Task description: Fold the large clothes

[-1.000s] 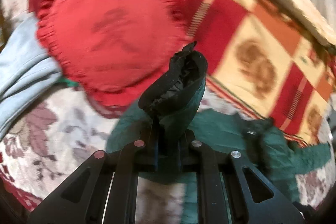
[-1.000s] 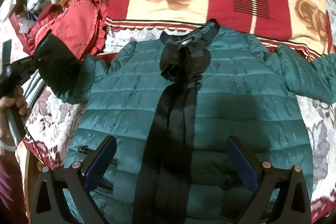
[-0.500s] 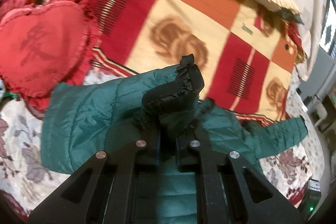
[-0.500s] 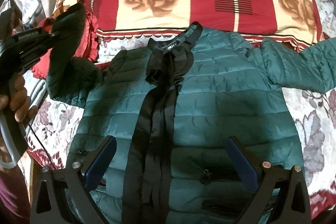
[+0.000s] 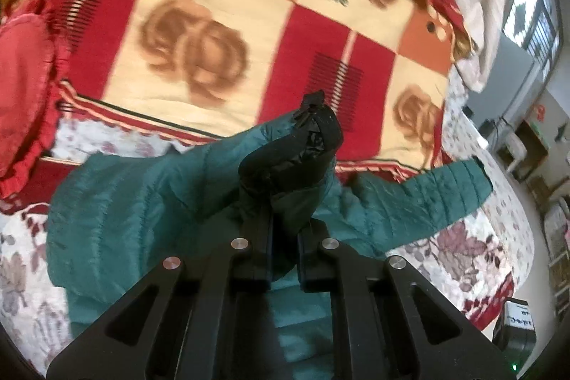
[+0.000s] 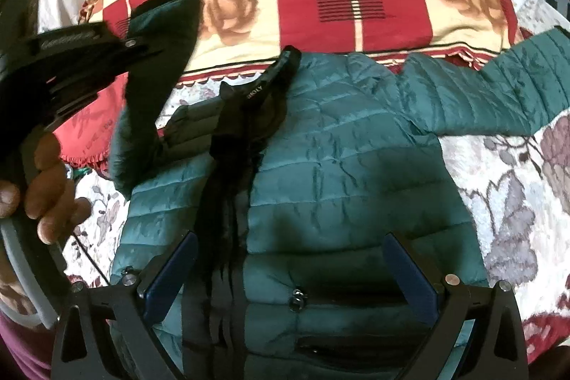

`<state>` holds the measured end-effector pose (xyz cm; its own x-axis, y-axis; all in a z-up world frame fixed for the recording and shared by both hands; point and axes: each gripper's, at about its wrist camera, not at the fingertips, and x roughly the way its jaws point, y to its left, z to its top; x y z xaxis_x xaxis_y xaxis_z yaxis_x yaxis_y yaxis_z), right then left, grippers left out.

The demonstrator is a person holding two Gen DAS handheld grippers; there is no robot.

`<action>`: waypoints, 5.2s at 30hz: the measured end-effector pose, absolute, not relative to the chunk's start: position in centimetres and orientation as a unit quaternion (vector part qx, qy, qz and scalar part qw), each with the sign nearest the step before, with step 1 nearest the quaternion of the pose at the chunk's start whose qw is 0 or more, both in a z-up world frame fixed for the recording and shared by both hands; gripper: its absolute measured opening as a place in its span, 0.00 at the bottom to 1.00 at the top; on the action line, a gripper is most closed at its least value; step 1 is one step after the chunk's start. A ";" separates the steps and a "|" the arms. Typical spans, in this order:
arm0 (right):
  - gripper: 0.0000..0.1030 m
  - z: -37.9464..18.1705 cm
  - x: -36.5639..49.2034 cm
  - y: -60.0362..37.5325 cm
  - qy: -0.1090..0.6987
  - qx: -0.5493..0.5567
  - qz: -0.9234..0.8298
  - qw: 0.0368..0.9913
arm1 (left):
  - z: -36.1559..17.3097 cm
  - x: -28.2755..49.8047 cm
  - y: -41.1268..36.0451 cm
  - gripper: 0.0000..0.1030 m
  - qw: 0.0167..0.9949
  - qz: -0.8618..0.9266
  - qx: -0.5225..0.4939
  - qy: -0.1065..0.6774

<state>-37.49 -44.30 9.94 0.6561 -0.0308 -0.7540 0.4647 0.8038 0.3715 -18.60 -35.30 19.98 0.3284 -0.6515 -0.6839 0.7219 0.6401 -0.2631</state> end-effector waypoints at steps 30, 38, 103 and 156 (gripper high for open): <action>1.00 8.5 -38.2 -45.9 0.404 0.315 -0.147 0.846 | 11.8 -19.8 -38.5 0.68 0.771 -0.447 0.087 0.446; 1.00 8.9 -37.6 -45.5 0.404 0.308 -0.147 0.849 | 13.3 -18.8 -35.7 0.68 0.798 -0.421 0.085 0.423; 0.09 9.3 -24.7 -52.7 0.388 0.094 -0.301 0.866 | 10.5 -9.1 -14.5 0.68 0.859 -0.205 0.035 0.467; 0.56 4.9 -17.9 -48.2 0.467 0.122 -0.167 0.860 | 4.7 -6.6 -25.0 0.74 0.870 -0.175 0.104 0.450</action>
<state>-17.93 -48.16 4.88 0.5077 -0.1733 -0.8439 0.4020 0.9140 0.0542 -6.63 -25.02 4.72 0.5335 -0.2115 -0.8189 0.3979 0.9171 0.0224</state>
